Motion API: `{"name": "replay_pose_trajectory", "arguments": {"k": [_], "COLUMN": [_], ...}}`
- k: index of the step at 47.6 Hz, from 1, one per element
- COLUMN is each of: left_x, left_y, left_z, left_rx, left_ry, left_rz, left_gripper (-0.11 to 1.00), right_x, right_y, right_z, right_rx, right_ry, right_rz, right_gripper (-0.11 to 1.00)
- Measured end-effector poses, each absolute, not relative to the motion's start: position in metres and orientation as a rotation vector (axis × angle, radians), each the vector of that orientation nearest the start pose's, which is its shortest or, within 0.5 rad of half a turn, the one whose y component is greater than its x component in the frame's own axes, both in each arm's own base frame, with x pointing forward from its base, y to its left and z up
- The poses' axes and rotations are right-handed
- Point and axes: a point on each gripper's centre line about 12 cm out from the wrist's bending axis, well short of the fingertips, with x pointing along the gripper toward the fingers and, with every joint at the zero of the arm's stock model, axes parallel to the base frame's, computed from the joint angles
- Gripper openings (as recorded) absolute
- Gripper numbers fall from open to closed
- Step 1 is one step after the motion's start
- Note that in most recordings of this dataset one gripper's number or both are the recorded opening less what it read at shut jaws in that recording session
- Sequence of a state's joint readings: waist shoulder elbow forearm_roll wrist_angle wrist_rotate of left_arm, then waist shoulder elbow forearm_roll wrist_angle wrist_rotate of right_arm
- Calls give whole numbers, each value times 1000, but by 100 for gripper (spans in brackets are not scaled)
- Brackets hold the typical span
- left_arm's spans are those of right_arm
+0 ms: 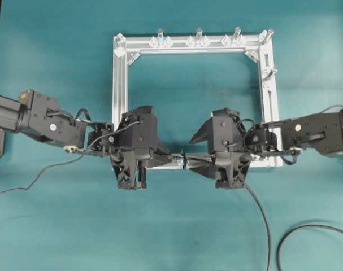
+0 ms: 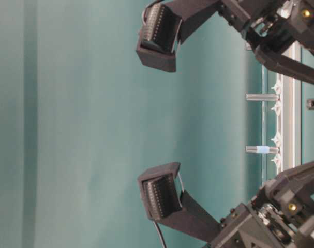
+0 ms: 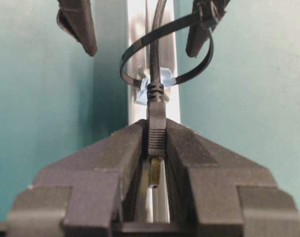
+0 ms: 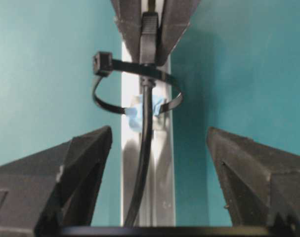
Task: Insert the wire through the string loop located in the center.
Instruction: 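Open the right gripper and pull the cable left through the loop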
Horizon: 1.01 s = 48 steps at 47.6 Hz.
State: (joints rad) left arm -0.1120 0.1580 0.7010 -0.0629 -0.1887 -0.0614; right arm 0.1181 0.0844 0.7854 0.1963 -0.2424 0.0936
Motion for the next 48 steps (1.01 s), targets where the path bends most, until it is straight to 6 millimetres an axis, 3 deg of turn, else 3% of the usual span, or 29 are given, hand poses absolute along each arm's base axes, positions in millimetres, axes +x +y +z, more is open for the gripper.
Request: {"name": "replay_pose_trajectory", "arguments": {"k": [27, 37, 48], "left_x": [390, 377, 354], "left_y": [-43, -41, -39], "left_z": [117, 138, 140], "left_rx": [-76, -79, -81], "left_ry": [671, 632, 653], "left_rz": [-56, -59, -58], "left_gripper": [13, 13, 13], "right_x": [364, 361, 349], "right_y": [38, 38, 37], "right_z": [126, 136, 144], "right_rx": [222, 223, 224], "right_ry": [648, 624, 608], "right_rz": [-18, -12, -10], "right_gripper": [80, 80, 80]}}
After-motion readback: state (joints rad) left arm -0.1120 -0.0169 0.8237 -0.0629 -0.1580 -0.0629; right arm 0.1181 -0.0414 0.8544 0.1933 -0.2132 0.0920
